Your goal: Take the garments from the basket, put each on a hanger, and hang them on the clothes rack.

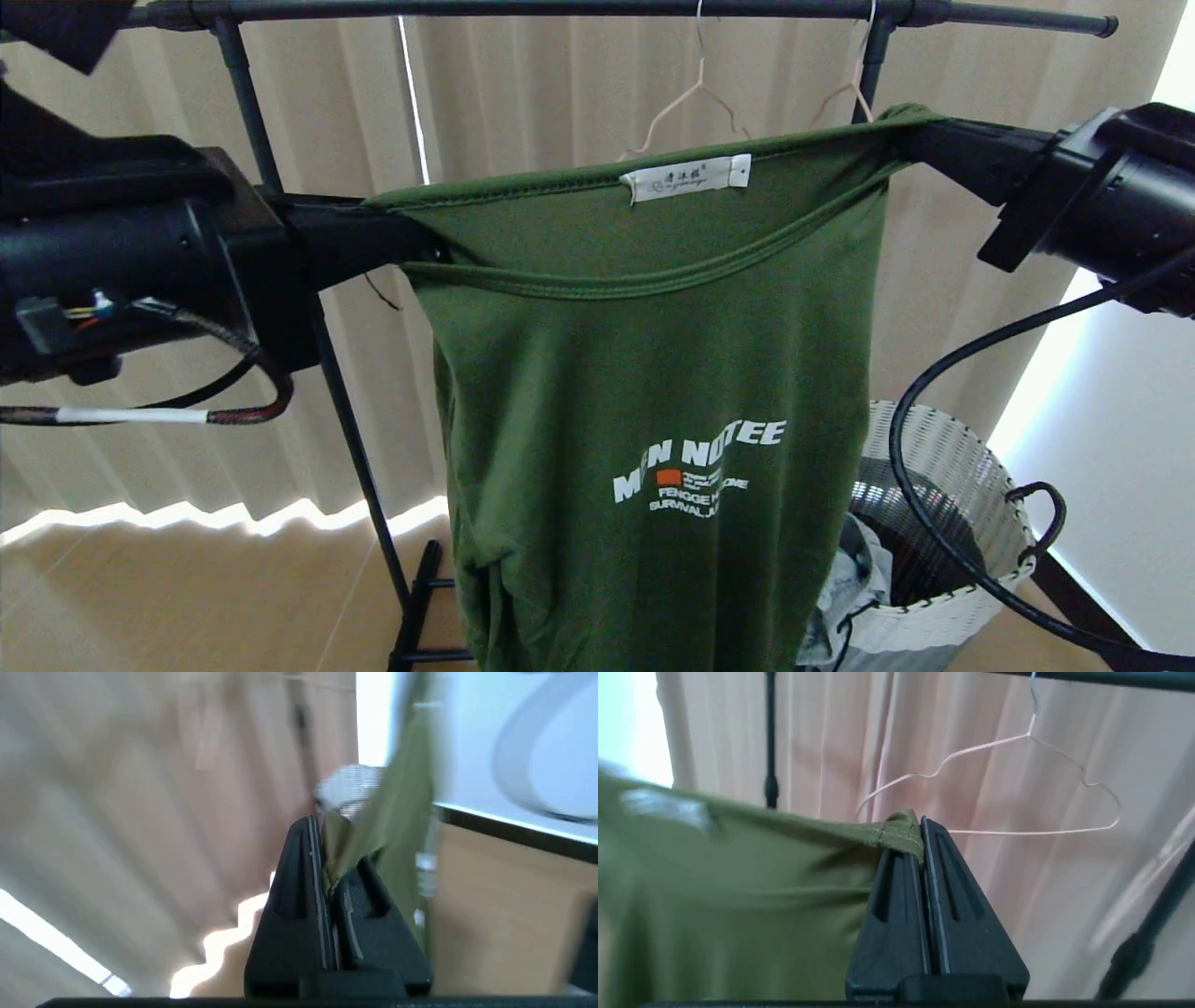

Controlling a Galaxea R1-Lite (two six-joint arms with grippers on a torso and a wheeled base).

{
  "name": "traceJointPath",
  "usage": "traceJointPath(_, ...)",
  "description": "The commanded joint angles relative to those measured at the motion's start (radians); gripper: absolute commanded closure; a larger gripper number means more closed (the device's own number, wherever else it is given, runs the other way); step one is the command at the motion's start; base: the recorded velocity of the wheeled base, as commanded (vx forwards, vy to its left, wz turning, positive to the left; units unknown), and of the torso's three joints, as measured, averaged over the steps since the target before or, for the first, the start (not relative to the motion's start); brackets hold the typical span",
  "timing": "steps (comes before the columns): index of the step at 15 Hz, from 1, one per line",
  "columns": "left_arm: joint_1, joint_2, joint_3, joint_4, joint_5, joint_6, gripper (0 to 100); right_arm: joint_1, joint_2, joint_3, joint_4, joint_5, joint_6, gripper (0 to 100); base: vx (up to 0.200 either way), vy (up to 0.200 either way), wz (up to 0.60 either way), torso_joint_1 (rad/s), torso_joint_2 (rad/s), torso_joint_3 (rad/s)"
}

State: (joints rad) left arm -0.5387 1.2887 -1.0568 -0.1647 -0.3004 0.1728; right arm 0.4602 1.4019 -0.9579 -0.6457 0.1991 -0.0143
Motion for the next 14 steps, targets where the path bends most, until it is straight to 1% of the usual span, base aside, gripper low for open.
traceJointPath(1, -0.003, -0.063, 0.041, -0.003, -0.040, 0.002, 100, 0.000, 0.068, -0.012, -0.011, -0.001, 0.007, 100, 0.000, 0.000, 0.00, 0.000, 0.00, 0.000)
traceJointPath(3, -0.009, -0.088, 0.052, -0.004, -0.109, 0.002, 100, 0.000, 0.080, -0.025, -0.014, -0.001, 0.020, 100, 0.000, 0.000, 0.00, 0.000, 0.00, 0.000)
traceJointPath(5, -0.035, -0.104, 0.057, -0.004, -0.123, 0.001, 100, 0.000, 0.083, -0.025, -0.014, -0.003, 0.022, 100, 0.000, 0.000, 0.00, 0.000, 0.00, 0.000)
traceJointPath(9, -0.035, -0.103, 0.063, -0.006, -0.121, -0.002, 100, 0.000, 0.072, -0.021, -0.012, -0.009, 0.020, 100, 0.000, 0.000, 0.00, 0.000, 0.00, 0.000)
traceJointPath(11, -0.021, -0.095, 0.052, -0.006, -0.117, -0.004, 100, -0.002, 0.045, -0.018, 0.000, -0.033, 0.019, 100, 0.000, 0.000, 0.00, 0.000, 0.00, 0.000)
traceJointPath(12, -0.007, -0.089, 0.044, -0.006, -0.109, -0.002, 100, -0.009, 0.029, -0.019, 0.011, -0.033, 0.017, 100, 0.000, 0.000, 0.00, 0.000, 0.00, 0.000)
traceJointPath(13, 0.006, -0.074, 0.031, -0.006, -0.088, -0.002, 100, -0.020, 0.011, -0.022, 0.034, -0.033, 0.017, 100, 0.000, 0.000, 0.00, 0.000, 0.00, 0.000)
traceJointPath(14, 0.010, -0.055, 0.012, -0.006, -0.048, -0.002, 100, -0.021, -0.014, -0.022, 0.060, -0.033, 0.017, 100, 0.000, 0.000, 0.00, 0.000, 0.00, 0.000)
